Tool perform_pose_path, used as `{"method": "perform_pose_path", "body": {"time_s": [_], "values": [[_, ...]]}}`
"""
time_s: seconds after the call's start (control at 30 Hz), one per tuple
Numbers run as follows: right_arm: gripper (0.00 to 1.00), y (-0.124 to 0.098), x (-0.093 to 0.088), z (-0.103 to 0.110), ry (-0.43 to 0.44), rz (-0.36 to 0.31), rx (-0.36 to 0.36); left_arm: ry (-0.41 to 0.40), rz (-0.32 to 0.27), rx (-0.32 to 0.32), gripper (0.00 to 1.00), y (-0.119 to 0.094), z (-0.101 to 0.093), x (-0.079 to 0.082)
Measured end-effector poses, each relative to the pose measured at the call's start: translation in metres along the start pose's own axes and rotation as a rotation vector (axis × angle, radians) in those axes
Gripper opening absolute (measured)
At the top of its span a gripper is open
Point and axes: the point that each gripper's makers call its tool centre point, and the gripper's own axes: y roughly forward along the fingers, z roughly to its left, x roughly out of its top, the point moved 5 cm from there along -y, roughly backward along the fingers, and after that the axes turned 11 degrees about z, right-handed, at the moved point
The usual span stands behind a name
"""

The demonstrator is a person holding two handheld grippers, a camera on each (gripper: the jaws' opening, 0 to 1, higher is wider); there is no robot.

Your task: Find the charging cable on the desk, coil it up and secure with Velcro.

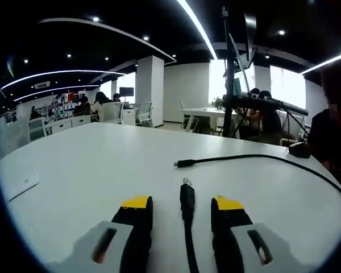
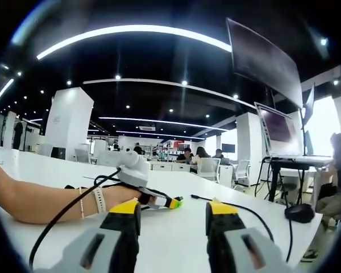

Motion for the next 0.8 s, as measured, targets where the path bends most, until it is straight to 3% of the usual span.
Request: {"method": "perform_pose_path", "body": {"time_s": [0.47,0.67,0.77,0.8], "values": [[0.46,0.0011,0.0016,0.0024,-0.007,0.000,0.000,0.002,-0.001,-0.039,0.12,0.0004,-0.0039,0.0011],[0.46,0.0014,0.0035,0.0035,-0.012,-0.002,-0.001,0.000,-0.004,-0.052,0.12,-0.0024,-0.0049,0.0006],[0.46,0.0015,0.0037,0.0040,-0.012,-0.001,0.000,0.027,-0.004,-0.053,0.11,-0.0033,-0.0064,0.0008],[0.46,0.0016,0.0037,0.0040,-0.012,-0.001,0.000,0.072,-0.008,-0.035,0.11,-0.0035,-0.0061,0.0019]]}}
